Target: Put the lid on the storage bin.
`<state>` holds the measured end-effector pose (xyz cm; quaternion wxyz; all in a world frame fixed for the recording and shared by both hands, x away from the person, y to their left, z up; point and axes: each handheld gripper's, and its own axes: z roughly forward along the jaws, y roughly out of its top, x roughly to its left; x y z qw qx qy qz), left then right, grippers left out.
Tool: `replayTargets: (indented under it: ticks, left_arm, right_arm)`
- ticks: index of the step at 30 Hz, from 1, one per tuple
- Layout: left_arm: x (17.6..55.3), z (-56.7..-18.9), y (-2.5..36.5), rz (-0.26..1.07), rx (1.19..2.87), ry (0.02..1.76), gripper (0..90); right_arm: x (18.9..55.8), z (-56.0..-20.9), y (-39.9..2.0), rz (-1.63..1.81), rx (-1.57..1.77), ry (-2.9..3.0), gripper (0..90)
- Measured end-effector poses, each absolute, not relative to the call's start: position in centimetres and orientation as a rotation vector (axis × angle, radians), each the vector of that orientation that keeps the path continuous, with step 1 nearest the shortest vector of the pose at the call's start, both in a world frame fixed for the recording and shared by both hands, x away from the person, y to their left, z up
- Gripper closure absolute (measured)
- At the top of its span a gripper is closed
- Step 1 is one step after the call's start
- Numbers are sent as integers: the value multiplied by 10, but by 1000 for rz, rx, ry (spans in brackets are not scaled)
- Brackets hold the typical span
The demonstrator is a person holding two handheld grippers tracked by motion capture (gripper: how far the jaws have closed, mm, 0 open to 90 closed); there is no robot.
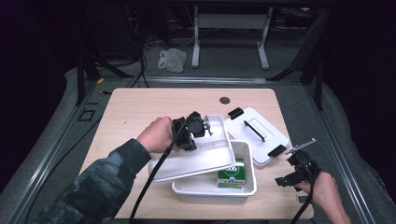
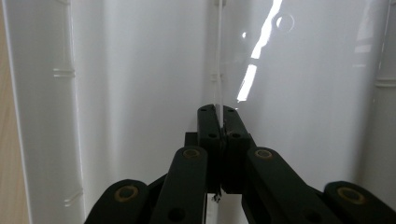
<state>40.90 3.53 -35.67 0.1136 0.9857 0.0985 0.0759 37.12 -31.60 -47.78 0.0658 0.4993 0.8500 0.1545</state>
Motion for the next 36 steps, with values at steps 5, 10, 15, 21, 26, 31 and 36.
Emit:
replayTargets:
  ticks: [5,10,15,21,26,31,36]
  left_arm:
    - [402,-366,8,192,2913,185,891]
    - [400,-375,-8,169,2920,141,891]
    - [397,-389,-23,127,2941,87,891]
    - [396,-399,-33,115,2962,28,891]
    - [396,-403,-36,128,2959,25,891]
    - [396,-409,-38,133,2947,23,891]
    - [397,-414,-38,121,2939,34,890]
  right_arm:
    - [372,-478,-315,461,1500,2571,83]
    - [372,-478,-315,463,1498,2571,83]
    - [372,-477,-314,467,1489,2578,84]
    - [371,-478,-311,454,1474,2587,86]
    - [371,-476,-309,463,1465,2585,86]
    - [371,-476,-310,459,1465,2585,86]
    - [372,-477,-310,457,1465,2587,86]
